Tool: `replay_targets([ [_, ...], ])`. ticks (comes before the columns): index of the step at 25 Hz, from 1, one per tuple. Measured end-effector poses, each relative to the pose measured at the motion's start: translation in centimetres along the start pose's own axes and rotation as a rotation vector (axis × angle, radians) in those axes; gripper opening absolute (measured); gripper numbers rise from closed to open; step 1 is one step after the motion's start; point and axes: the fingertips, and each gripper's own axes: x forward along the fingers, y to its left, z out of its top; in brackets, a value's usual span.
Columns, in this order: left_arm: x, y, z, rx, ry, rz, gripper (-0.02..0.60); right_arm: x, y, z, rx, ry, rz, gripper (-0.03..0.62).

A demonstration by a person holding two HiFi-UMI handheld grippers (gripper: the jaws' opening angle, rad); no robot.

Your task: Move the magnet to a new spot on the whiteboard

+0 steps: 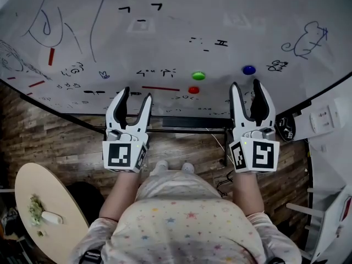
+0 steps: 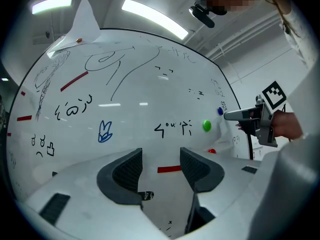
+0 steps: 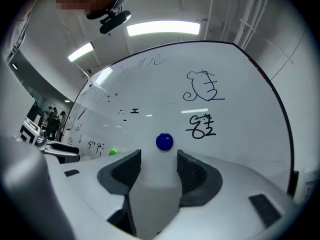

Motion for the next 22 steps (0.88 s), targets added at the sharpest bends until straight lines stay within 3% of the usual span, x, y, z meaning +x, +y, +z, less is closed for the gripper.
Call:
replay_targets([
  [22, 1.4, -0.1, -0.2, -0.005, -0.024, -0.012, 0.216, 1.6, -0.9, 2.2, -0.050, -0.047, -0.061, 0.166],
])
